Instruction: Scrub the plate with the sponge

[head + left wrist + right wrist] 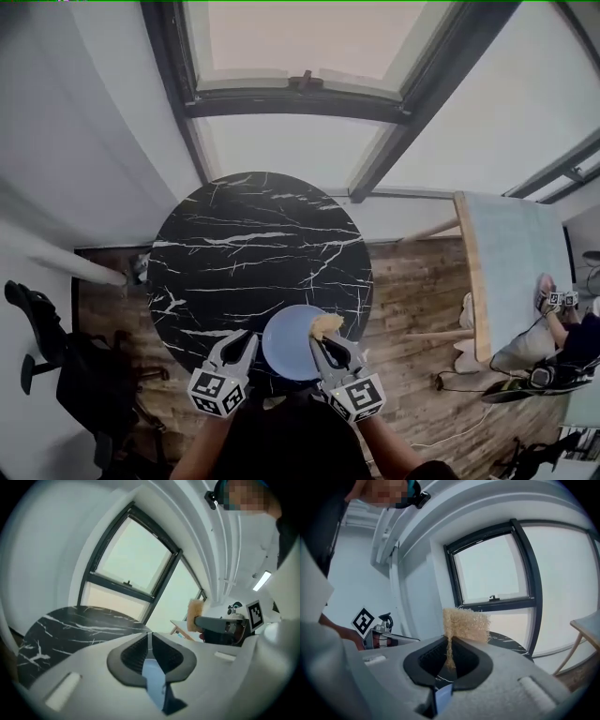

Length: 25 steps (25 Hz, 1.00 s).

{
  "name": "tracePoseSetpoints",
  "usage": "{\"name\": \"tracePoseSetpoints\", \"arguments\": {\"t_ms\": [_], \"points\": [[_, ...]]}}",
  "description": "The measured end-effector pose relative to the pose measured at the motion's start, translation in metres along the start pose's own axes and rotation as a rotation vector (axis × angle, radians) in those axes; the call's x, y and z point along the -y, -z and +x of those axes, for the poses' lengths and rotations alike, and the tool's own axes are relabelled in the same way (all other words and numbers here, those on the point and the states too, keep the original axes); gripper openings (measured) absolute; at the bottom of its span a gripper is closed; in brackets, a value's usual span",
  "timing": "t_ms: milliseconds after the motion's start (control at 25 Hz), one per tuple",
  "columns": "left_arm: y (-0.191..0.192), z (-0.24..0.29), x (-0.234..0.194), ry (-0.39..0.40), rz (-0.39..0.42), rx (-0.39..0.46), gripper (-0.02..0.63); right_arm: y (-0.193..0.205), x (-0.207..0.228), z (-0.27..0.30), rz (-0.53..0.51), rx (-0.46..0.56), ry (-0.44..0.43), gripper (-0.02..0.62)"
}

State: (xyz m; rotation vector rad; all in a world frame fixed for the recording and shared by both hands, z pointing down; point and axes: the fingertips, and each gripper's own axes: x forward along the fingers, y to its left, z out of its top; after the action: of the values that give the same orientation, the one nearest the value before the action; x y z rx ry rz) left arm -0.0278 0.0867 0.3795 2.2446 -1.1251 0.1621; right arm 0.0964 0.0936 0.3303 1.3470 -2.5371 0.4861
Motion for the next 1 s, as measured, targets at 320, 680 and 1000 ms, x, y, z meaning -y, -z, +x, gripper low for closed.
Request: {"name": "tracePoseSetpoints", "arguments": {"t_ms": [320,680,1000], "points": [[-0.052,-0.043,0.042,-0.004,0.114,0.156,0.002,-0.037,-0.022,-0.021,-0.031,0.104,0.014,0.025],[-0.054,-0.050,0.035,-0.050,0.107,0.242,0.002,-0.027,-0.032,-0.018,-0.048,0.101,0.022,0.023],[-0.063,-0.049,0.045,-0.046,0.147,0.263,0.000,-0.023,-0.031,-0.018,-0.061,0.085,0.039,0.021]]}}
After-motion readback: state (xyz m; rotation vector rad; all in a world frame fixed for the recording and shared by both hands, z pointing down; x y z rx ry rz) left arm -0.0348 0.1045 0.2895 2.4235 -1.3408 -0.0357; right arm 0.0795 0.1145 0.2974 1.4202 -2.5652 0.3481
